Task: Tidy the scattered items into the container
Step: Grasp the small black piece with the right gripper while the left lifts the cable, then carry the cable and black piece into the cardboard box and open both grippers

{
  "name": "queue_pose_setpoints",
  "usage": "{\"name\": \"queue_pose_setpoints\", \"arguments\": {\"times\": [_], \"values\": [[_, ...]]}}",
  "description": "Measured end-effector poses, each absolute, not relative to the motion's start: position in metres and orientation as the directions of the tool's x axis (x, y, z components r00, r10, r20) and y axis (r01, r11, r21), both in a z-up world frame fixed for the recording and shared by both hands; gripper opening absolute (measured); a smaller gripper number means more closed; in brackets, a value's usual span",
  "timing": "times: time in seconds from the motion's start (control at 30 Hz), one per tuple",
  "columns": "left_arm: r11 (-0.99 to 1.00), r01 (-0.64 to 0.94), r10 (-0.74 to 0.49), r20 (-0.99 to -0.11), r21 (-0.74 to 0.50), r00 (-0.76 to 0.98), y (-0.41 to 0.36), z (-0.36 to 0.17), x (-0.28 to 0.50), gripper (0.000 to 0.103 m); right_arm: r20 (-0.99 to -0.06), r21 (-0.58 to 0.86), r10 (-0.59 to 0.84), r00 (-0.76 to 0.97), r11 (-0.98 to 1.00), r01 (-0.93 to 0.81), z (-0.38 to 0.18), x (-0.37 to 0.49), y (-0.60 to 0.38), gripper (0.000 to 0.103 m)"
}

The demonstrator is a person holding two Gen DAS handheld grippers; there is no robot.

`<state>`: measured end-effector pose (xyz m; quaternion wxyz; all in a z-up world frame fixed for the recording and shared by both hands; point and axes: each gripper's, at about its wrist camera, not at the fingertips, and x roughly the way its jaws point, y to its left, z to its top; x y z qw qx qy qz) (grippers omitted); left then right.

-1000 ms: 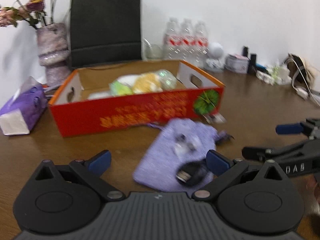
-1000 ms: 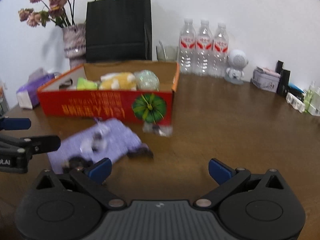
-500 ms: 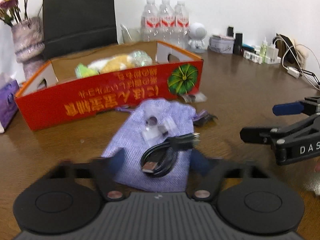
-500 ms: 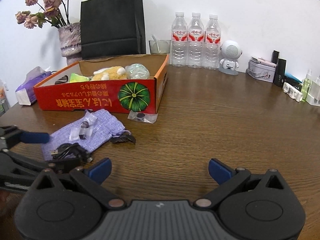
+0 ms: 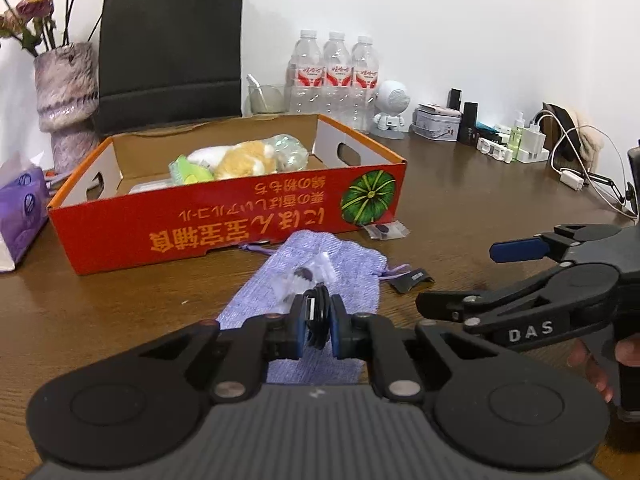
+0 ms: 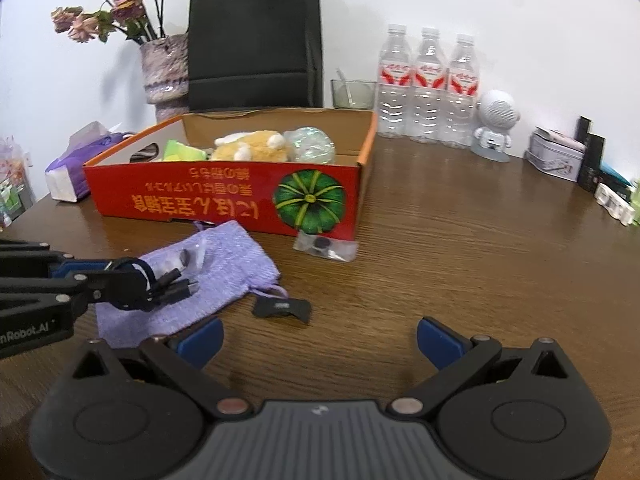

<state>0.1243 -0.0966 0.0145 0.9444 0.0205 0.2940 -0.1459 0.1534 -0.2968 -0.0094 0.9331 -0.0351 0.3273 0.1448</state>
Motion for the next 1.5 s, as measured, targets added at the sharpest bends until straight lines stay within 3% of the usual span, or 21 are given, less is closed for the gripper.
{"name": "queue_pose_setpoints", "arguments": {"times": [0.1,0.3,0.37,0.4,0.43,0.63,1.2,1.5], "values": [[0.958,0.28,-0.265,-0.556,-0.061,0.788,-0.09,0.015,0.124,0.012,-0.631,0.013,0.227,0.742,0.959,-0.282,-0.013,0.16,-0.29,0.101],[0.957,0.275,-0.279,-0.545,-0.09,0.79,-0.083,0.016,0.125,0.012,-0.628,0.045,0.262,0.733,0.952,-0.302,-0.016,0.169,-0.284,0.073],[0.956,0.278,-0.283,-0.543,-0.095,0.79,-0.083,0.016,0.125,0.012,-0.62,0.014,0.261,0.74,0.946,-0.323,-0.017,0.167,-0.279,0.055],[0.956,0.279,-0.285,-0.541,-0.095,0.791,-0.082,0.016,0.125,0.012,-0.619,0.032,0.294,0.729,0.936,-0.35,-0.016,0.166,-0.279,0.027],[0.955,0.281,-0.286,-0.538,-0.095,0.793,-0.082,0.017,0.124,0.012,-0.617,0.038,0.315,0.721,0.927,-0.373,-0.014,0.163,-0.278,0.017],[0.952,0.296,-0.292,-0.502,-0.074,0.814,-0.082,0.029,0.117,0.012,-0.588,0.041,0.308,0.748,0.935,-0.353,-0.006,0.153,-0.281,0.01],[0.956,0.284,-0.286,-0.414,-0.069,0.864,-0.062,0.062,0.107,0.011,-0.487,0.042,0.332,0.808,0.933,-0.358,0.033,0.133,-0.272,0.01],[0.961,0.251,-0.276,-0.323,-0.118,0.905,-0.04,0.097,0.149,0.011,-0.402,0.048,0.363,0.841,0.925,-0.376,0.073,0.167,-0.242,0.01]]}}
